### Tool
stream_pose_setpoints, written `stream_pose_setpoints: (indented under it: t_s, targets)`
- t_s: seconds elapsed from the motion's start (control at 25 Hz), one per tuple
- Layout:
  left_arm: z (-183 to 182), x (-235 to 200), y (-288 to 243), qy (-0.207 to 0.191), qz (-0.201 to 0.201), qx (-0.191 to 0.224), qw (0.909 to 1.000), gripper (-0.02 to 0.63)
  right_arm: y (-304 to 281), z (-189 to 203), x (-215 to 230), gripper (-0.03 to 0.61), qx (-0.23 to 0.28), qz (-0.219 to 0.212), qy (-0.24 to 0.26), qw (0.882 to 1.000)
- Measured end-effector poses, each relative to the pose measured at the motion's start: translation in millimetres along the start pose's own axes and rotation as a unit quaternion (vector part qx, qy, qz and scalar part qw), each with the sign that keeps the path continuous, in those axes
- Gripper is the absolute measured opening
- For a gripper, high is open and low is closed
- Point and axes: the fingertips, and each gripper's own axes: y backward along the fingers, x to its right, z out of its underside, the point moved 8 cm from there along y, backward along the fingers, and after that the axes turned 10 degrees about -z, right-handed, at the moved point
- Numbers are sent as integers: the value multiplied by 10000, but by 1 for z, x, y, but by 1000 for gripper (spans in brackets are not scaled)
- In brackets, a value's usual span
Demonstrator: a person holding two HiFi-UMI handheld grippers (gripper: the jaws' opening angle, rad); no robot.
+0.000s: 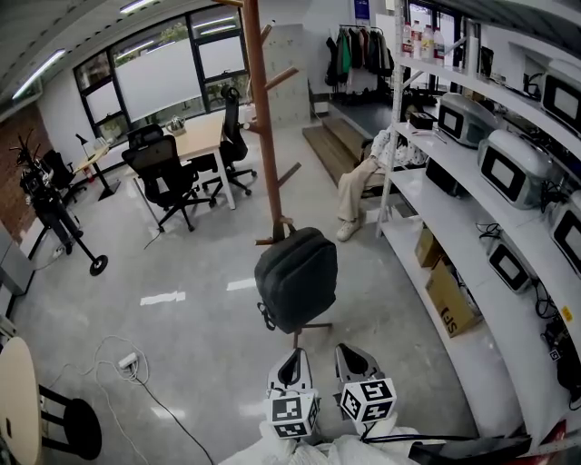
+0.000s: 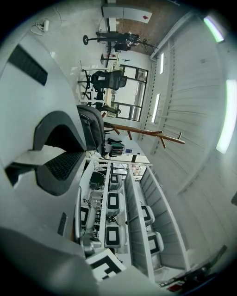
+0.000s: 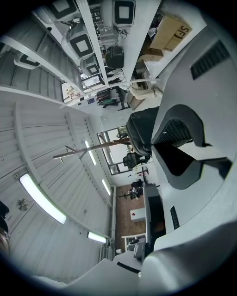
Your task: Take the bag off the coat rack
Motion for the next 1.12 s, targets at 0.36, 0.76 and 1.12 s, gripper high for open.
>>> stream_pose_setpoints:
  t_s: [0.36,0.76,1.12]
  targets:
    - [-12,-17,-42,64,90,58,9999,3,-41,-14,11,12,-17,64,83,9999]
    - [-25,-38,-89,66,125,99,9999,3,-93,-26,19,12,-22,27,119,9999]
    - [-38,-58,-131,32,194,173,9997,3,-136,-36,29,12,18,82,143,9999]
